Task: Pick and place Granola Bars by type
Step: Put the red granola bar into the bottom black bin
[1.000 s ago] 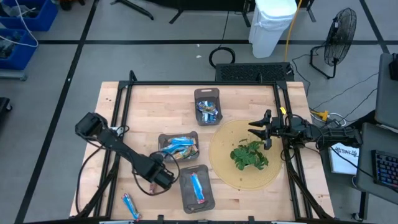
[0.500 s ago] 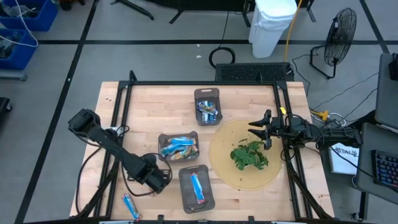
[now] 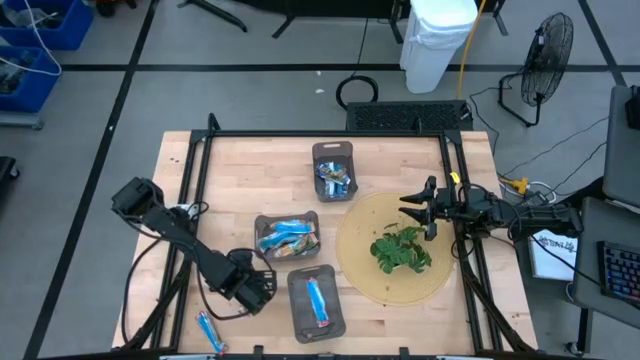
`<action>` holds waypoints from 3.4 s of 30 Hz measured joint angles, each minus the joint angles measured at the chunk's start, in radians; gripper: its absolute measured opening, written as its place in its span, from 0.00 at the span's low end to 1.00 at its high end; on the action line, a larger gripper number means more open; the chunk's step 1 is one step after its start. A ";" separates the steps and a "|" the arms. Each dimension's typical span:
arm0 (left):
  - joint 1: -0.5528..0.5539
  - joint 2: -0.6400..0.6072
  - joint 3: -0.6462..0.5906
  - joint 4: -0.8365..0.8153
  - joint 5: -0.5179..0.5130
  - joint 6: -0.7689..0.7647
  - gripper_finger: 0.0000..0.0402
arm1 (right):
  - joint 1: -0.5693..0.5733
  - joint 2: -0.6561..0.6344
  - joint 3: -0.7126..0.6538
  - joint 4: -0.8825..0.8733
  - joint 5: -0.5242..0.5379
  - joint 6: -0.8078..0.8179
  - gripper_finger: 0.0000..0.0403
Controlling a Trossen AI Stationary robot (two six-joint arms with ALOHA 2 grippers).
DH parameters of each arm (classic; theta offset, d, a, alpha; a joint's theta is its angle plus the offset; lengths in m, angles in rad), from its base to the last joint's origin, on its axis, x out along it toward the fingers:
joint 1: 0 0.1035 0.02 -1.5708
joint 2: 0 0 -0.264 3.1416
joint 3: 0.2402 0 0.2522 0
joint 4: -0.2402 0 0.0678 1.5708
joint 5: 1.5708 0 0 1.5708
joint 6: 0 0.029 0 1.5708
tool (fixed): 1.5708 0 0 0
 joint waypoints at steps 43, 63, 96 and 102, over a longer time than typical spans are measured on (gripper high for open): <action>-0.005 0.094 0.000 0.048 0.176 0.111 0.04 | 0.000 0.000 0.000 0.000 0.000 0.000 0.32; -0.031 -0.097 0.034 -0.034 -0.089 0.327 0.02 | 0.000 0.000 0.000 0.000 0.000 0.000 0.32; 0.208 -0.155 0.113 0.457 -0.138 1.518 0.01 | 0.000 0.000 0.000 -0.001 0.000 0.000 0.32; 0.203 -0.098 0.113 0.484 -0.045 1.632 0.01 | 0.000 0.000 0.000 -0.001 0.000 0.000 0.32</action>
